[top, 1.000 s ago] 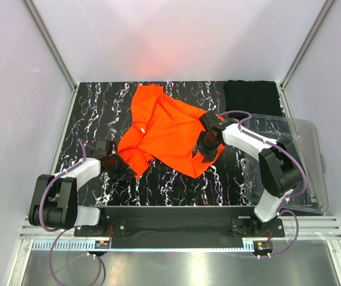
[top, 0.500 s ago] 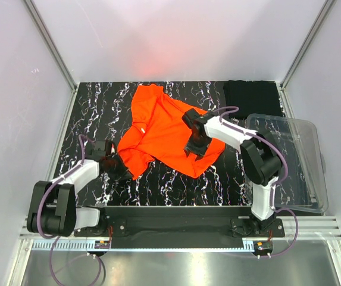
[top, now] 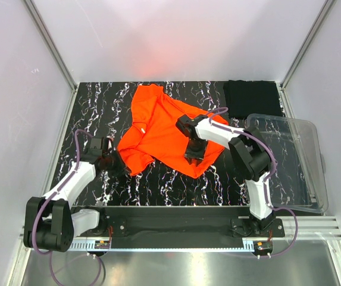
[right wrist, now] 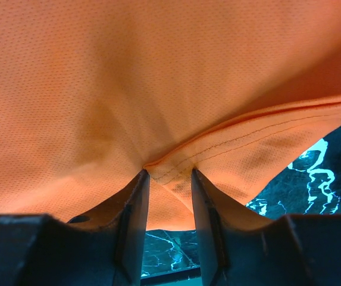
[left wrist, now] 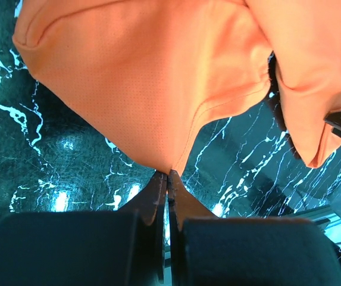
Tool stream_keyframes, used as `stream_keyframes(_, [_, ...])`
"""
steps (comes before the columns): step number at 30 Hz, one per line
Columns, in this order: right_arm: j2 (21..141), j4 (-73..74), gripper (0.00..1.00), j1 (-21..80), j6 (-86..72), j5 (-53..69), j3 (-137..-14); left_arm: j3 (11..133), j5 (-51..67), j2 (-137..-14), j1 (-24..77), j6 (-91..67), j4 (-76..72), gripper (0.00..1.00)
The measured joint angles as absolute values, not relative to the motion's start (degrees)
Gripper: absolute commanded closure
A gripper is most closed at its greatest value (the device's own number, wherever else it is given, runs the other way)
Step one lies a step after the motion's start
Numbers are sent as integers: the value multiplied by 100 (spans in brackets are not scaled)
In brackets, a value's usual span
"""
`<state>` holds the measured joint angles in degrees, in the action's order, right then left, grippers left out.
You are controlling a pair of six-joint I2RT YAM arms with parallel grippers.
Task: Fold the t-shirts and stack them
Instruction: Flatten the tshirt out
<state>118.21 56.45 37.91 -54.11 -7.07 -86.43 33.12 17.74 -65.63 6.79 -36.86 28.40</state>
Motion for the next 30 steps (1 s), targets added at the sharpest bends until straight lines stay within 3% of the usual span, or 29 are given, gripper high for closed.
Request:
stream_keyframes(10, [11885,5673,61,3798,-5288,-799,-8685,3441,1769,-6563,679,-3577,3030,100])
stream_keyframes(13, [11885,5673,76,3798,-5240,-836,-8685,3446,1769,-6556,679,-3577,3048,100])
stream_keyframes(19, [11854,5741,91,3798,-5129,-1092,-8685,3664,1726,-6368,679,-3577,3197,100])
stream_keyframes(30, [11078,6025,89,3798,-5004,-1439,-8698,4165,1459,-5695,679,-3583,3498,100])
